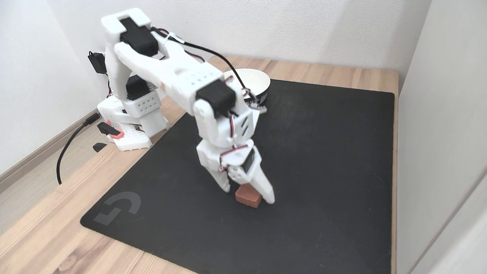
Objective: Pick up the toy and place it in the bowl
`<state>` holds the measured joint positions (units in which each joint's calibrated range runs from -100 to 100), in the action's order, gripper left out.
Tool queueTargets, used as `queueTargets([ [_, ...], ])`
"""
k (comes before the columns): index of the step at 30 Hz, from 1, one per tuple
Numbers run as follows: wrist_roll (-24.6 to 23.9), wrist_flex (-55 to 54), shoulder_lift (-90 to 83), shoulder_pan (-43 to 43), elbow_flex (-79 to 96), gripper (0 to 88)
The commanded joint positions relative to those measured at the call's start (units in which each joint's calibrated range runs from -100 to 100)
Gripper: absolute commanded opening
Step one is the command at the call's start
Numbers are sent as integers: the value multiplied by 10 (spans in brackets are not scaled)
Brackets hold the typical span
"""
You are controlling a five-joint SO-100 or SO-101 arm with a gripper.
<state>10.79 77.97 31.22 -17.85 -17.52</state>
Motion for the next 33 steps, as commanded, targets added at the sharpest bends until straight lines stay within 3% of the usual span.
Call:
queueTargets([
  [1,-2,-1,8,2,-23,384],
  [12,-2,-2,17,2,-23,376],
  [16,-3,-2,17,2,-23,245],
  [23,-45,-3,17,2,-23,119],
  [25,-45,-3,17,2,-23,35],
  [33,-43,-10,16,2,-22,24],
])
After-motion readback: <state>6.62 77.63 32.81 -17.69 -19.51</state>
